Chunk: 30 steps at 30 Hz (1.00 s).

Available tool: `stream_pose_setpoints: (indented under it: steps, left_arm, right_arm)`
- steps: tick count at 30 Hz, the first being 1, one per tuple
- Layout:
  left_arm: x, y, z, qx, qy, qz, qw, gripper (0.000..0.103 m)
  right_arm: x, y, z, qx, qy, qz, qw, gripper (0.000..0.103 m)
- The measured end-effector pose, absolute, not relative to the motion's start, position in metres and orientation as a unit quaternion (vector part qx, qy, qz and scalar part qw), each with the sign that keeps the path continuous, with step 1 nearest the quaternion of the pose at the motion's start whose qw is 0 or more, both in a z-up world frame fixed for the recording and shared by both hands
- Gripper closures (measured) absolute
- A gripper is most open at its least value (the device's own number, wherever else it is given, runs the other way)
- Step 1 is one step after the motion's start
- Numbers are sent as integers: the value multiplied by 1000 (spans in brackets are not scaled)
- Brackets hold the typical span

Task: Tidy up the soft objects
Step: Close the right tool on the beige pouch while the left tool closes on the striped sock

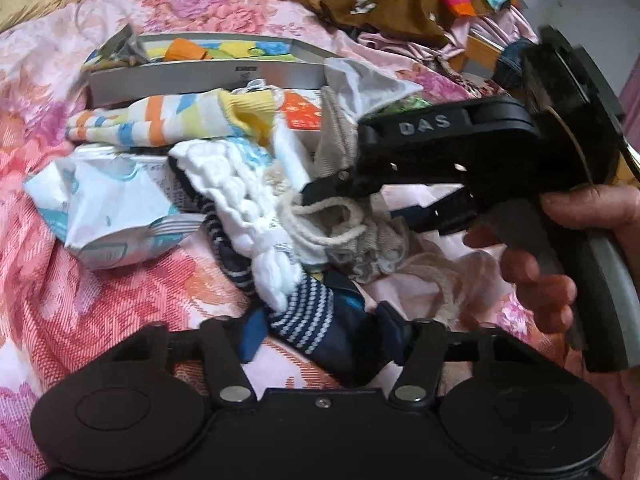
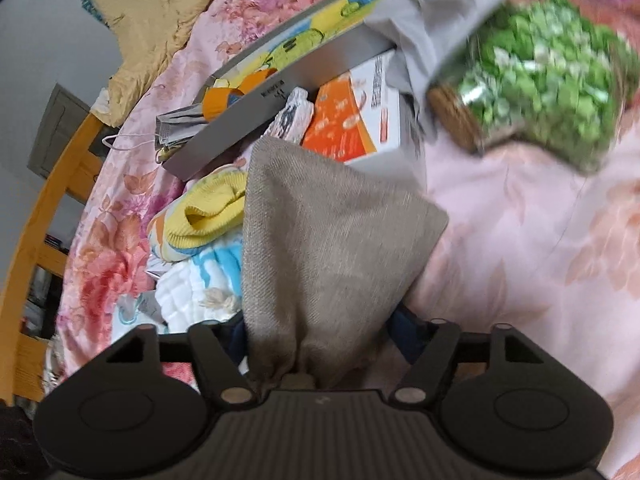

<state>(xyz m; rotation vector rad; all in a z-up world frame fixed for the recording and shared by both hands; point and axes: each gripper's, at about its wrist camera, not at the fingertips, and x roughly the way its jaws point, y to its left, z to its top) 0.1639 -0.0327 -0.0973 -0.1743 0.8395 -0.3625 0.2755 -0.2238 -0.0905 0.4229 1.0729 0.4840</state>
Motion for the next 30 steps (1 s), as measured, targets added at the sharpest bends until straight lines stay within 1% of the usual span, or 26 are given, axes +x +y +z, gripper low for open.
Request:
stream_pose_setpoints:
  steps: [2, 4, 5, 9, 11, 14, 17, 21, 26, 29, 30]
  left_arm:
    - [166, -27, -99, -97, 409, -164, 892, 62]
    - [167, -23, -100, -114, 412, -158, 890, 66]
    - [167, -22, -100, -117, 413, -157, 890, 69]
    - [166, -21, -100, -120, 413, -149, 890, 77]
    - [165, -19, -101, -127, 413, -144, 890, 85]
    - [164, -13, -101, -151, 413, -140, 887, 90]
    - [162, -8, -101, -174, 411, -136, 884, 93]
    - [161, -2, -101, -204, 412, -125, 879, 96]
    - [158, -1, -99, -197, 419, -104, 881, 98]
    - [152, 0, -95, -189, 415, -88, 886, 99]
    - [149, 2, -94, -187, 414, -83, 887, 99]
  right_arm:
    - [276, -225, -91, 206, 503, 229, 807, 40]
    - [275, -227, -90, 211, 500, 231, 807, 44]
    - [274, -228, -90, 213, 499, 233, 807, 48]
    - [271, -231, -87, 215, 494, 236, 809, 55]
    - [270, -231, -84, 219, 491, 236, 810, 56]
    - [268, -234, -81, 230, 487, 239, 808, 57]
    - [267, -239, -79, 246, 485, 240, 804, 57]
    - [266, -245, -80, 264, 488, 241, 797, 53]
    - [264, -247, -80, 273, 486, 242, 794, 53]
    - [260, -249, -76, 272, 476, 239, 801, 58]
    - [258, -250, -73, 265, 472, 235, 808, 62]
